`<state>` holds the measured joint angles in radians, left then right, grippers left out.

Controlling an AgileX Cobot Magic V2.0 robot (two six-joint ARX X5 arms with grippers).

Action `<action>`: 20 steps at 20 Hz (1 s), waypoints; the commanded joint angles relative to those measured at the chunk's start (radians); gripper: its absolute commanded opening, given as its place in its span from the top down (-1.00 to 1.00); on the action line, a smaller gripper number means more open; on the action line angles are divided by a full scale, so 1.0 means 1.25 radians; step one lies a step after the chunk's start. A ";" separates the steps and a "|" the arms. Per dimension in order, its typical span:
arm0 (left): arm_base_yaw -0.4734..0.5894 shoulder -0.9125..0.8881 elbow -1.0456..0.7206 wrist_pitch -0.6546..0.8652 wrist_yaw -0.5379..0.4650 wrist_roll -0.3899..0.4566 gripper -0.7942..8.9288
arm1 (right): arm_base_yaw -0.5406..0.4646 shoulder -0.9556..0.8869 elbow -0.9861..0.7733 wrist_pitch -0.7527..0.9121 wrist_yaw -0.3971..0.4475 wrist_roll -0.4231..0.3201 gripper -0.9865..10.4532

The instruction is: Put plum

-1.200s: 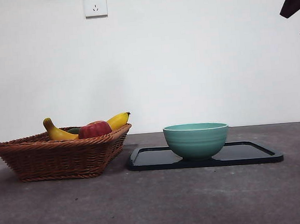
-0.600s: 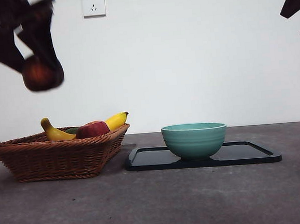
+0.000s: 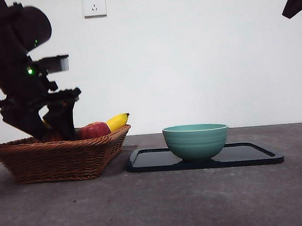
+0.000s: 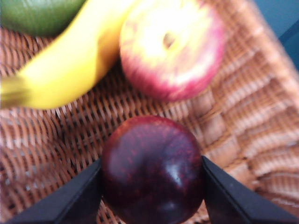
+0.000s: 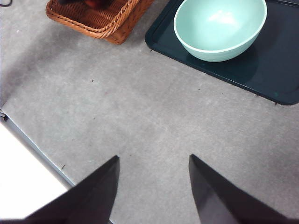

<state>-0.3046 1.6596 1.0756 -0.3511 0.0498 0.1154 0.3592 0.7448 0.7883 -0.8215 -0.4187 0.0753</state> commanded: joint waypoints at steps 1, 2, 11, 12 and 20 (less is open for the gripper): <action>-0.002 0.038 0.006 0.019 -0.002 0.021 0.41 | 0.004 0.003 0.000 0.005 0.000 -0.003 0.41; -0.002 0.051 0.006 0.023 -0.002 0.021 0.41 | 0.004 0.003 0.000 0.005 0.000 -0.003 0.41; -0.003 0.016 0.008 0.000 -0.002 -0.004 -0.02 | 0.004 0.003 0.000 0.009 0.000 -0.001 0.41; -0.004 -0.009 0.009 -0.001 -0.002 -0.005 -0.02 | 0.004 0.003 0.000 0.010 0.000 -0.001 0.41; -0.026 -0.377 0.009 -0.160 0.128 -0.024 0.00 | 0.004 0.004 0.000 0.023 0.000 -0.001 0.41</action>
<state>-0.3325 1.1740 1.0756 -0.5602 0.2089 0.0887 0.3592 0.7448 0.7883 -0.8032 -0.4183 0.0757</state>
